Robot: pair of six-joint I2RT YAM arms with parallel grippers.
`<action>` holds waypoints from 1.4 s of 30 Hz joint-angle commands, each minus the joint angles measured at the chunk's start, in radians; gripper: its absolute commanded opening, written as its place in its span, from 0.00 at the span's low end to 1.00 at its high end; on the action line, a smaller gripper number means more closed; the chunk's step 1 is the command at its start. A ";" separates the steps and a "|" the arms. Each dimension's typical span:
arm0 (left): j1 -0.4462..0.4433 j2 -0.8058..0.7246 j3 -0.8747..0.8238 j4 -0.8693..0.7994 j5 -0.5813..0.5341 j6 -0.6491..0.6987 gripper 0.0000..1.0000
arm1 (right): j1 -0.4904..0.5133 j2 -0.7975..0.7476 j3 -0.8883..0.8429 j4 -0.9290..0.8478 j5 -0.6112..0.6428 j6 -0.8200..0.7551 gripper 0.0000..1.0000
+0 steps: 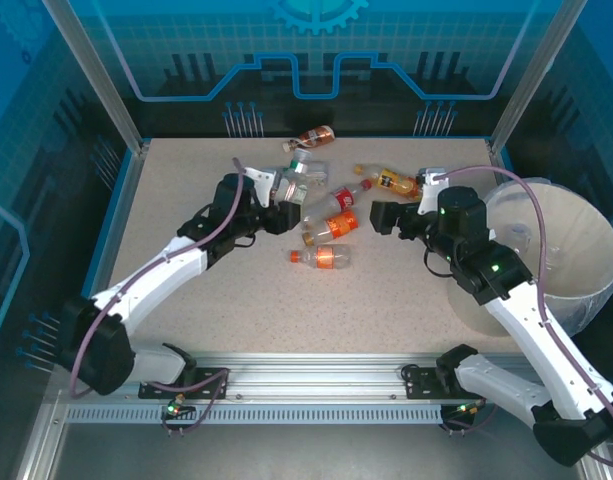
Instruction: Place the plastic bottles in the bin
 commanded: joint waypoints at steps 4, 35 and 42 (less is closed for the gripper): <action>-0.019 -0.076 -0.011 0.188 0.265 -0.233 0.36 | 0.008 0.059 0.034 0.082 -0.263 -0.031 1.00; -0.141 -0.009 -0.011 0.532 0.608 -0.375 0.41 | -0.104 0.163 0.060 0.528 -0.810 0.207 1.00; -0.141 0.034 -0.009 0.620 0.646 -0.442 0.42 | -0.074 0.216 0.080 0.522 -0.891 0.193 0.96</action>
